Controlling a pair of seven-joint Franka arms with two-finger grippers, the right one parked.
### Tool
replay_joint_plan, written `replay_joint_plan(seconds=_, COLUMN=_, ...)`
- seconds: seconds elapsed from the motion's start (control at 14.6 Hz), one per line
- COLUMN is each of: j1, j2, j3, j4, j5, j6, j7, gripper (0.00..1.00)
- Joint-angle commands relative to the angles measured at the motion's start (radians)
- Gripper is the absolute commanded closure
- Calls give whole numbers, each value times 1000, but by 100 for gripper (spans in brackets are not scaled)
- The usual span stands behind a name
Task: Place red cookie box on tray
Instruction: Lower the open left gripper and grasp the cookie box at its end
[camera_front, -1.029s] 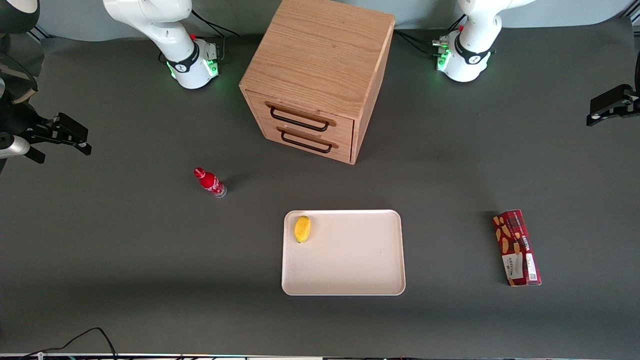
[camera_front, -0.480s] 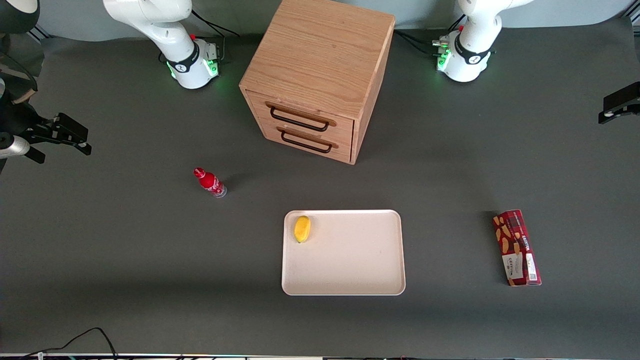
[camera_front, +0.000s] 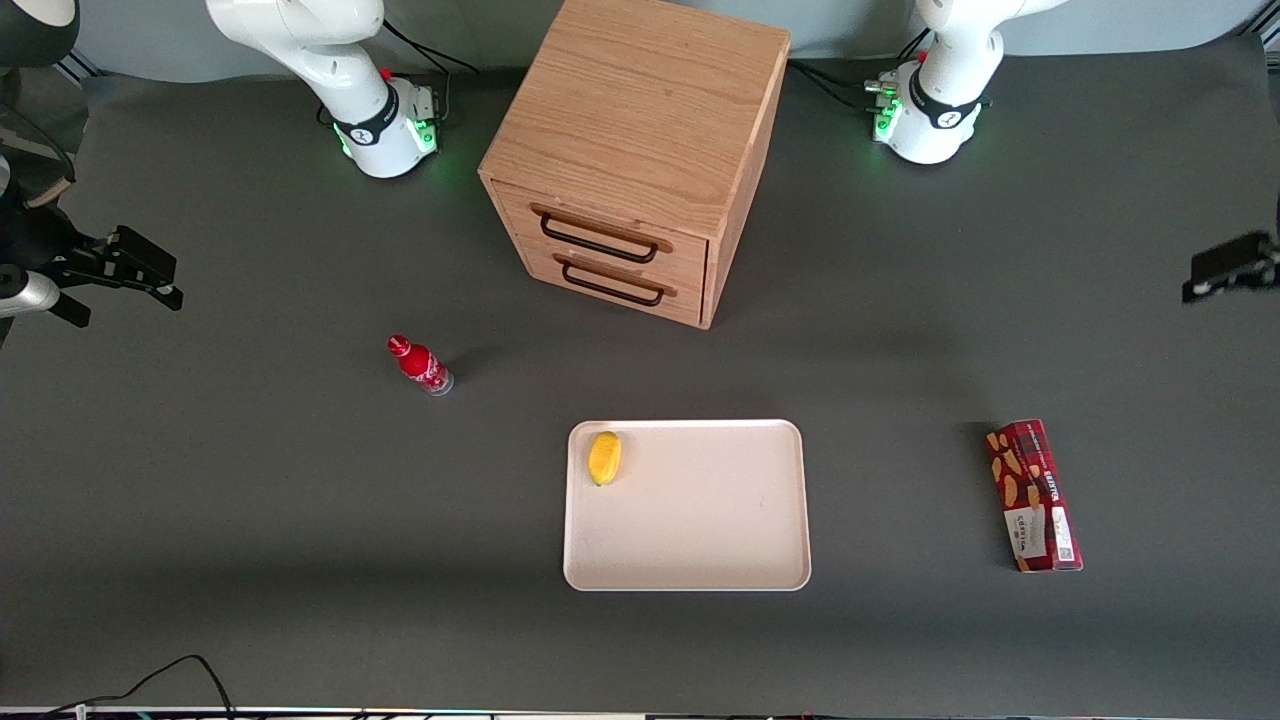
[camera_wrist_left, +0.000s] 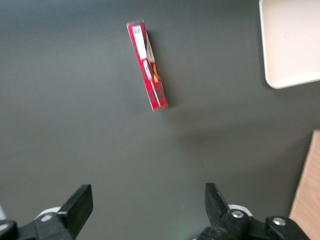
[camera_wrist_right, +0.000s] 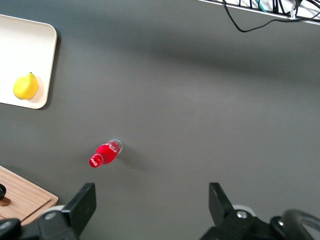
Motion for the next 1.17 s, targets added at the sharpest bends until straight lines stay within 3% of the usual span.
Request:
replay_joint_plan(seconds=0.0, j1=1, j2=133, j3=0, j4=10, j5=29, j6=135, j7=-86, gripper=0)
replay_joint_plan(seconds=0.27, j1=0, j2=286, j3=5, j4=-52, j5=43, j6=396, j7=-257, gripper=0)
replay_joint_plan(seconds=0.55, j1=0, j2=397, j3=8, j4=-114, j5=60, j6=606, j7=-292, gripper=0)
replay_joint_plan(seconds=0.96, j1=-6, j2=447, j3=31, j4=-239, j5=83, j6=812, j7=-292, gripper=0)
replay_joint_plan(seconds=1.03, j1=-11, j2=457, j3=31, j4=-242, j5=89, j6=817, j7=-294, gripper=7)
replay_joint_plan(seconds=1.1, j1=-12, j2=470, j3=31, j4=-242, j5=92, j6=818, j7=-309, gripper=25)
